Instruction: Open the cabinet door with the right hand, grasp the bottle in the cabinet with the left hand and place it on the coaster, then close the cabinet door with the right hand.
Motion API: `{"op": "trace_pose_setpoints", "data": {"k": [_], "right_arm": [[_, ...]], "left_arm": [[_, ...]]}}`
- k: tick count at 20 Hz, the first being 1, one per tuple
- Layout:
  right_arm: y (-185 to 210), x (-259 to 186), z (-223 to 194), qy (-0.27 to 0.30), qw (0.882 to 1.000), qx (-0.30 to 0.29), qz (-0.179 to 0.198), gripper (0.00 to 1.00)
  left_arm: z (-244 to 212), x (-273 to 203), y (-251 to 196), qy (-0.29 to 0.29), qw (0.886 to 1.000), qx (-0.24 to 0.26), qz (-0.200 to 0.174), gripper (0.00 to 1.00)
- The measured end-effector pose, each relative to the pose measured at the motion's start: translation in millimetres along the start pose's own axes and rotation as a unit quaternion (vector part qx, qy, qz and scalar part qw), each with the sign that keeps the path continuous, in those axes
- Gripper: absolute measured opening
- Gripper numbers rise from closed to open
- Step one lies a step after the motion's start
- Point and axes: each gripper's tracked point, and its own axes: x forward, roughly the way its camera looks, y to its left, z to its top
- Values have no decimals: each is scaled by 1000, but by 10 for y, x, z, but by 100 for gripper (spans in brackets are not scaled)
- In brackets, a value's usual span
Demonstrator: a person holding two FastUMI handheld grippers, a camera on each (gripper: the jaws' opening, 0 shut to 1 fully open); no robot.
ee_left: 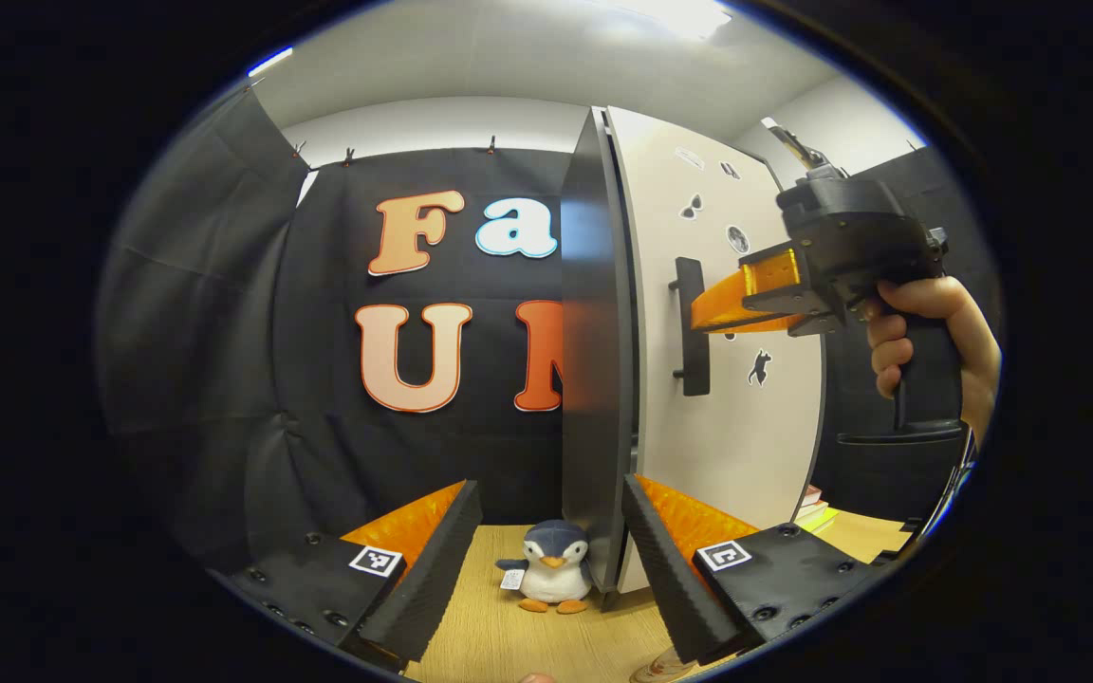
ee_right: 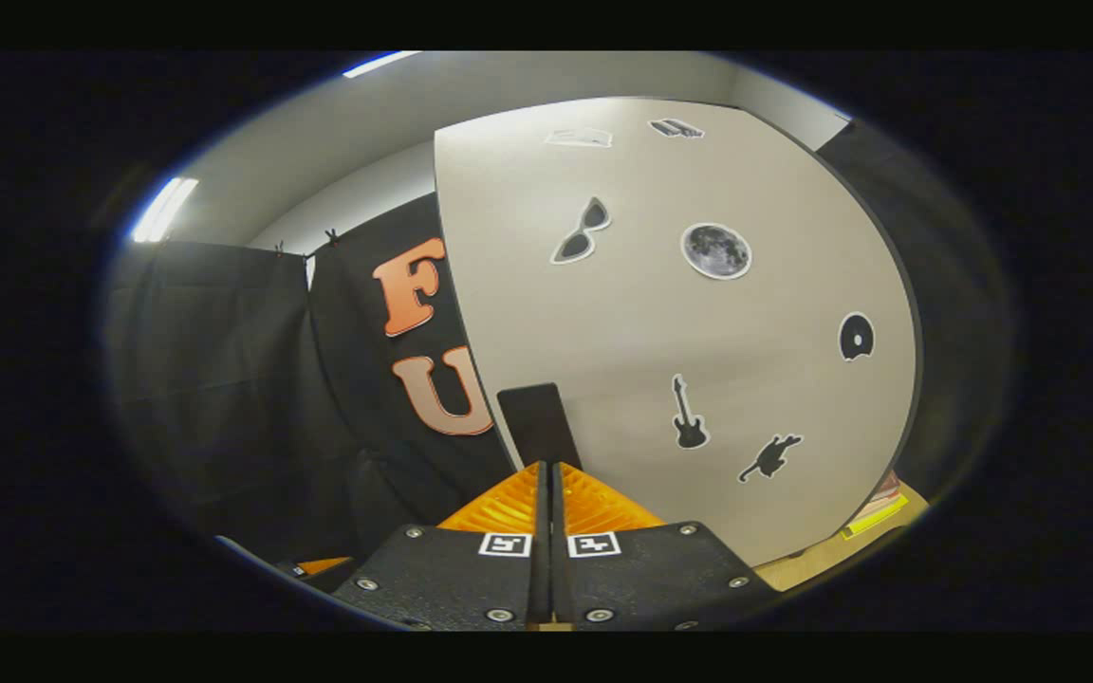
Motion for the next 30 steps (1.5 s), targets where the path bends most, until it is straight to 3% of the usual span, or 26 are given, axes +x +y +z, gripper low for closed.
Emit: {"op": "trace_pose_setpoints", "data": {"k": [10,11,13,14,15,16,19,24,30], "right_arm": [[-2,46,29,2,1000,16,12,0],[9,11,47,-1,1000,16,16,4],[-37,-107,60,-7,1000,-2,11,0],[-76,-188,54,-7,1000,-17,4,4],[-109,-270,32,-4,999,-32,0,0],[-145,-377,-14,2,999,-45,-6,8],[-268,-668,-119,11,997,-78,-23,16],[-518,-1063,-272,21,991,-110,-67,21],[-682,-1398,-380,22,991,-94,-95,31]], "left_arm": [[-5,162,-63,18,1000,7,10,97],[16,199,-73,19,1000,11,10,97],[27,264,-119,20,1000,16,7,99],[43,285,-147,20,1000,19,7,95],[71,308,-168,17,1000,22,7,95],[105,318,-190,14,1000,24,7,97],[152,335,-262,6,1000,24,6,99],[234,325,-407,-5,1000,27,1,95],[342,300,-460,-16,1000,24,1,97]]}}
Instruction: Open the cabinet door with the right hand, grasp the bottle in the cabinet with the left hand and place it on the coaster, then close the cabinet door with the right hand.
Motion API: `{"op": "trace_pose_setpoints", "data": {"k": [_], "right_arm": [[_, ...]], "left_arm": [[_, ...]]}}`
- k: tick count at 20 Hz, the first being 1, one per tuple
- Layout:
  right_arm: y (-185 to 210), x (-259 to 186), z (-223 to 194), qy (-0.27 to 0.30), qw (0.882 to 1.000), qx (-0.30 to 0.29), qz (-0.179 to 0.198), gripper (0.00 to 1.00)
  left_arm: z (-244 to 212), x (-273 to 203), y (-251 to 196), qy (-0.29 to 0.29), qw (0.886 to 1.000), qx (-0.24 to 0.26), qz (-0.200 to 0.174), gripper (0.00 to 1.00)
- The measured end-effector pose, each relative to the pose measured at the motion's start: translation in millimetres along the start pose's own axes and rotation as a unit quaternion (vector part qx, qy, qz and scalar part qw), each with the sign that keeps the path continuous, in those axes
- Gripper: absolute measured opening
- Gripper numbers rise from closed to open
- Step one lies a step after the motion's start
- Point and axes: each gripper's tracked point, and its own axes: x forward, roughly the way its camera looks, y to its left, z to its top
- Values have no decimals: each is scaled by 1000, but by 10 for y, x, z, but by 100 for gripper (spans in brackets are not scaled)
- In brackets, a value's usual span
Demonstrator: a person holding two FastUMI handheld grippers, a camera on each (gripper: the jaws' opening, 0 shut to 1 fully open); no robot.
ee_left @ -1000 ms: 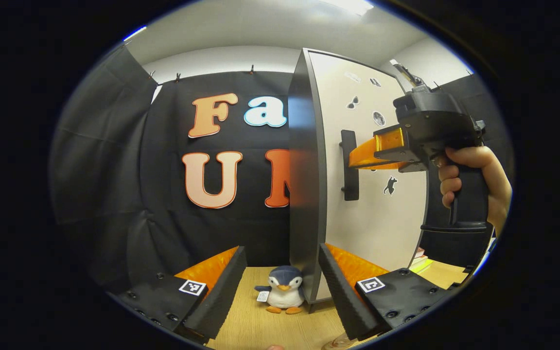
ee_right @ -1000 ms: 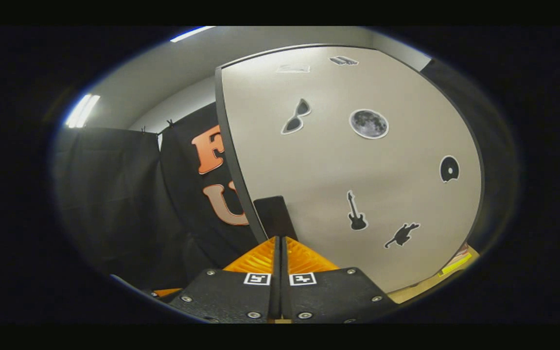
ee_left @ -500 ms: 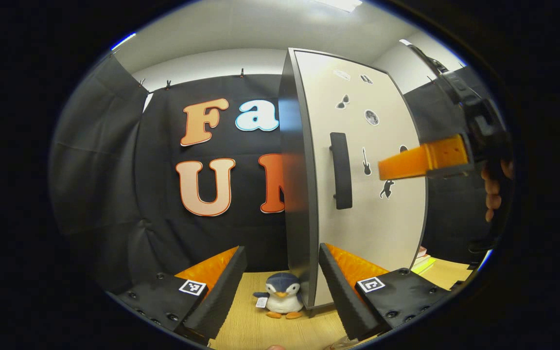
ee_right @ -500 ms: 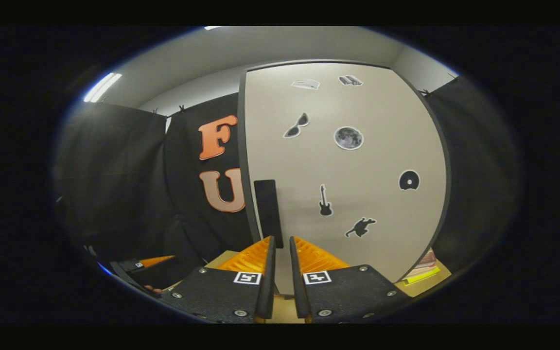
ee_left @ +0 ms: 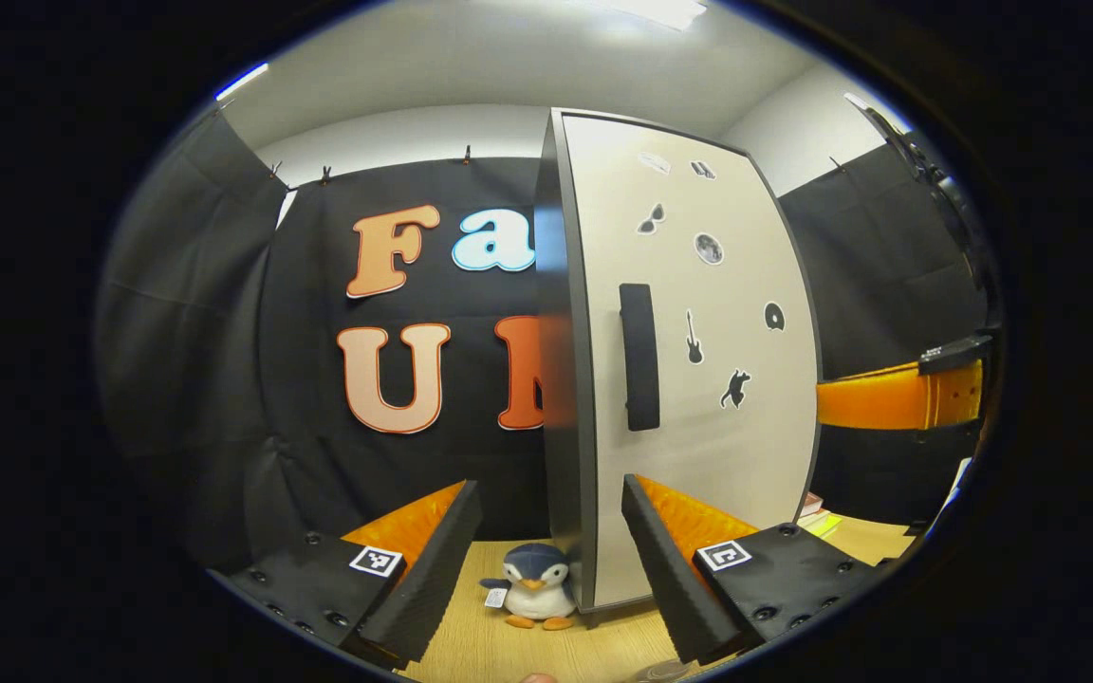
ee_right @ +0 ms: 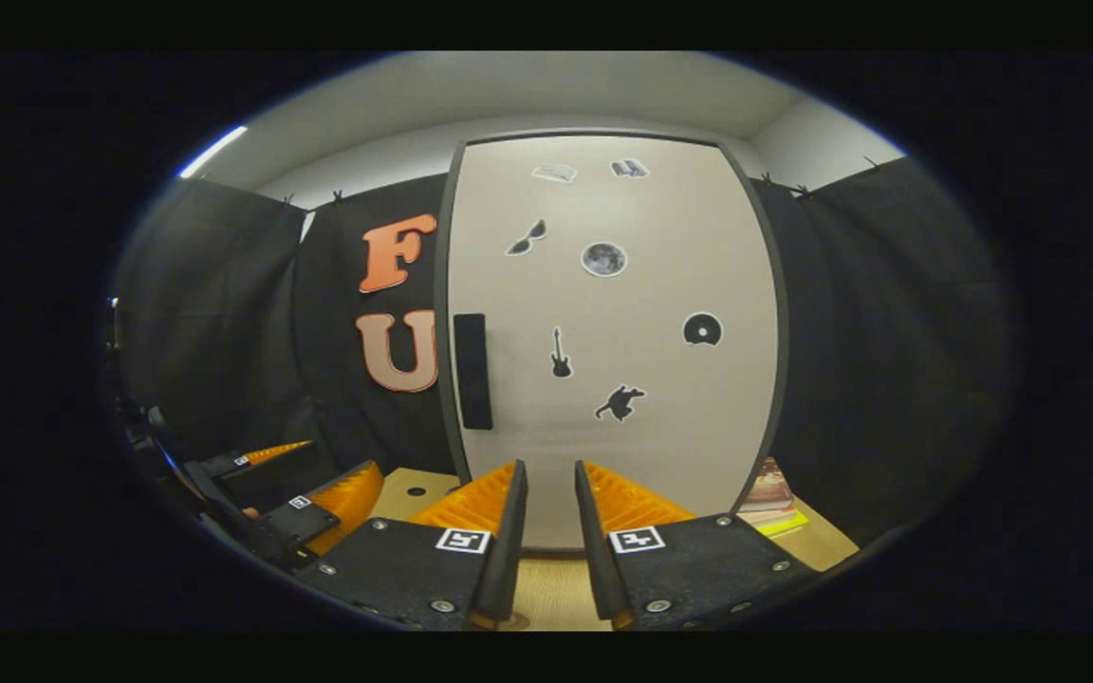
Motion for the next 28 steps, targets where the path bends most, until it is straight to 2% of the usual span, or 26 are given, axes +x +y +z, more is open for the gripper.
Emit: {"op": "trace_pose_setpoints", "data": {"k": [2,6,8,10,11,12,14,17,19,28], "right_arm": [[-44,-65,-42,2,1000,2,-7,34],[-97,-167,-80,1,1000,4,-18,47],[-132,-206,-91,-2,1000,1,-26,55],[-161,-241,-87,-5,999,-3,-33,61],[-173,-247,-89,-6,999,-4,-36,67],[-190,-269,-89,-7,999,-3,-39,69],[-216,-279,-82,-12,999,1,-43,74],[-227,-299,-97,-14,999,2,-46,89],[-254,-302,-100,-17,999,-1,-51,93],[-305,-369,-58,-27,998,-6,-57,93]], "left_arm": [[8,-6,-33,-1,1000,0,-3,97],[32,-14,-72,-4,1000,4,-8,97],[36,13,-86,-5,1000,5,-13,95],[49,28,-106,-6,1000,5,-15,97],[39,35,-116,-6,1000,4,-16,97],[24,44,-126,-5,1000,1,-18,95],[18,43,-149,-3,1000,-1,-20,97],[2,47,-134,-1,1000,1,-20,97],[-7,68,-137,0,1000,-2,-19,97],[-13,58,-181,0,1000,-3,-20,97]]}}
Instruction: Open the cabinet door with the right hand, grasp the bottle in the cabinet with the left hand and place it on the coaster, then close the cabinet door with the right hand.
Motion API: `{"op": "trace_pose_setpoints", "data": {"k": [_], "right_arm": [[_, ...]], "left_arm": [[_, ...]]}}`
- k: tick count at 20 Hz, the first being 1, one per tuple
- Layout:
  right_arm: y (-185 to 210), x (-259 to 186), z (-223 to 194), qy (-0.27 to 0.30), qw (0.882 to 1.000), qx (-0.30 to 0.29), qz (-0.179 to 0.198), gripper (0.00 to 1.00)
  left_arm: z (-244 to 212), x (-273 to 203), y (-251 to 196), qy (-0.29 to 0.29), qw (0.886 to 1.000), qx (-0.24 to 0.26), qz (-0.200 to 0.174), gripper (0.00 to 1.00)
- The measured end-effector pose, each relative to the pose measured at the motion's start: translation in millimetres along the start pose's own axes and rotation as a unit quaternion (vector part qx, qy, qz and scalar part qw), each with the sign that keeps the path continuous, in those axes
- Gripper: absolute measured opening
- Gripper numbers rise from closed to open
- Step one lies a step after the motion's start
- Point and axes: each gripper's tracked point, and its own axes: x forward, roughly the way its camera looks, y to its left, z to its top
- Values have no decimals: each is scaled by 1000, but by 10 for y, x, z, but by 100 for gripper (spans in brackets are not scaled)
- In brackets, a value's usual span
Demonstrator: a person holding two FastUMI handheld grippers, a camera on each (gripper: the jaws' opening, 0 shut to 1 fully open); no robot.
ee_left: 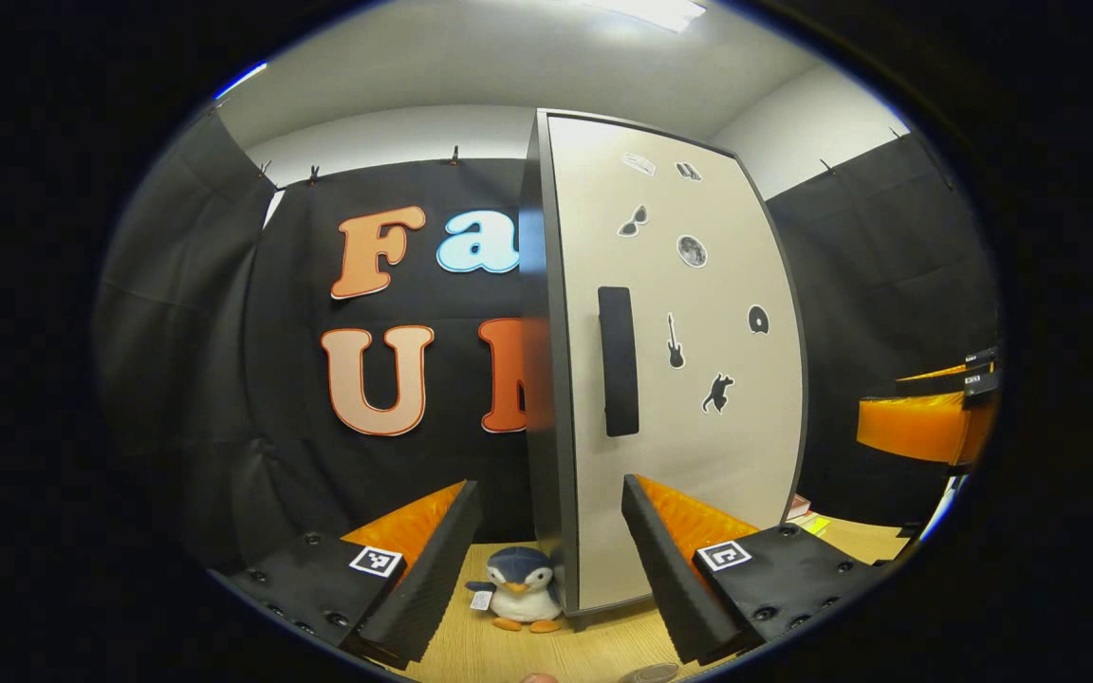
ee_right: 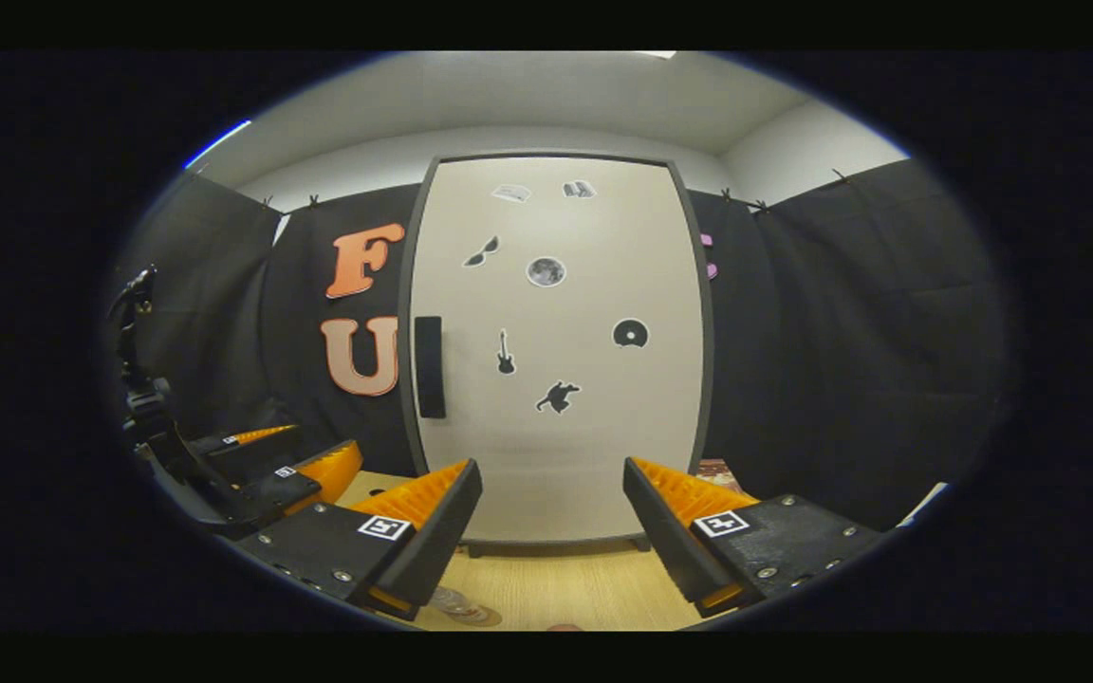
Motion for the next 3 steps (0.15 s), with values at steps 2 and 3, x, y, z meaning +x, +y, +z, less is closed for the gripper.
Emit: {"op": "trace_pose_setpoints", "data": {"k": [2,3], "right_arm": [[-10,2,-2,1,1000,1,0,93],[-9,8,-9,2,1000,1,1,93]], "left_arm": [[-8,4,-5,1,1000,-2,-1,97],[-8,11,-24,2,1000,-2,-2,97]]}}
